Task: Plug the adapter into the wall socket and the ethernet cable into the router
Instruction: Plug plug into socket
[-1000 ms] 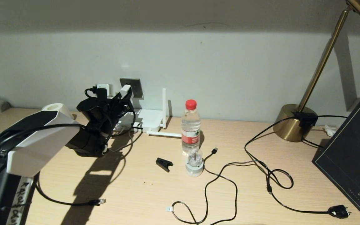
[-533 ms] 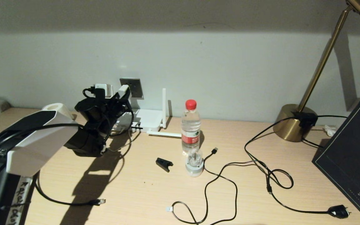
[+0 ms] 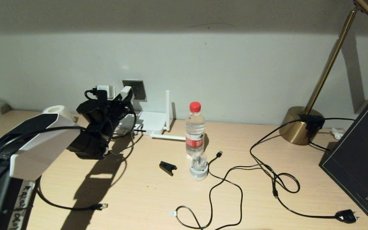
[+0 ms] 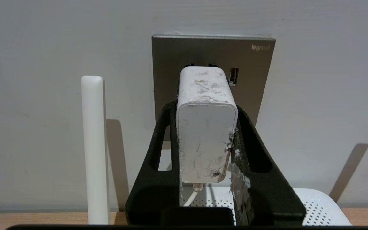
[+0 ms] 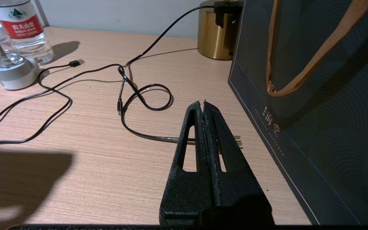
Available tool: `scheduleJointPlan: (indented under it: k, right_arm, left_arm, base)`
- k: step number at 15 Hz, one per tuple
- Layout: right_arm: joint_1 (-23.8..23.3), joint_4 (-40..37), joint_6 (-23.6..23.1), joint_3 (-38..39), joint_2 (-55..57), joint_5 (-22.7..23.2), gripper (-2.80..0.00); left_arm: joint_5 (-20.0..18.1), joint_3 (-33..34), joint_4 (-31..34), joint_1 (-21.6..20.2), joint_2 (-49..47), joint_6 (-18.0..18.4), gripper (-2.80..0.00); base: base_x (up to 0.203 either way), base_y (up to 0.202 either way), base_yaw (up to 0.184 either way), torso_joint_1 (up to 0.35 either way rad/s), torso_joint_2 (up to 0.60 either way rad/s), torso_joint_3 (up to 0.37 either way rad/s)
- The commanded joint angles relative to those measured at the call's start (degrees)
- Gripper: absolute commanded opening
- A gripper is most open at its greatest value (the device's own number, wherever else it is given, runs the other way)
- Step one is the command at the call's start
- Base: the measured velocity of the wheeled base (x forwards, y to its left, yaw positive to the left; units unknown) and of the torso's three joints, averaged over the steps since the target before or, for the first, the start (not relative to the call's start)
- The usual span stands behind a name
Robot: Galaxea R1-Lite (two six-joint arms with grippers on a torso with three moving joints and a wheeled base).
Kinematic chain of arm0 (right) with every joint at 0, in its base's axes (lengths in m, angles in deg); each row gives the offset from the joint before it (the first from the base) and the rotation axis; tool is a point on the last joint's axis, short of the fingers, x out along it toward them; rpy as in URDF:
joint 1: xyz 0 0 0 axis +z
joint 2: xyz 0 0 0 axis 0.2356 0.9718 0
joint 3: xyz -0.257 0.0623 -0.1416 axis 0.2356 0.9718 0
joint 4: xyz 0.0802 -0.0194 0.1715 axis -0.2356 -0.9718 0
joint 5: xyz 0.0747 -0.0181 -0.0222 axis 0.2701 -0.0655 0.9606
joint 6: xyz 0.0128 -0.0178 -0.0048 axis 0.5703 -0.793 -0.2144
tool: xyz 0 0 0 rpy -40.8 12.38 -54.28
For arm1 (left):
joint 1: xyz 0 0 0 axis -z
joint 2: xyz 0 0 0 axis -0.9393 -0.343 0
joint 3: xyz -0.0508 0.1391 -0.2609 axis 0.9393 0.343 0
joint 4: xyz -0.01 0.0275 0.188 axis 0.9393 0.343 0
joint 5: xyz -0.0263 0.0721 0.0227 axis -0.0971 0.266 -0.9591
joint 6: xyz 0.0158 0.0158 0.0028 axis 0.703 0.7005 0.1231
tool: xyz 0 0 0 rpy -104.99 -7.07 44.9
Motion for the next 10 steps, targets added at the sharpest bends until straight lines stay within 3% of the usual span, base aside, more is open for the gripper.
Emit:
scheduleJointPlan:
  k: [1,10]
  right_arm:
    - [0.0,0.0,0.0,2.0,0.1,0.0,-2.80]
    - [0.0,0.0,0.0,2.0,0.1,0.0,-2.80]
  left_arm:
    - [0.0,-0.2,-0.4,0.0,-0.5,0.0,-2.80]
    - [-0.8,-0.2,-0.2,0.0,-0.5,0.0,-2.80]
  base:
    - [0.000,0.000,0.000,0.000,0.00,0.000]
    - [0.000,0.000,0.000,0.000,0.00,0.000]
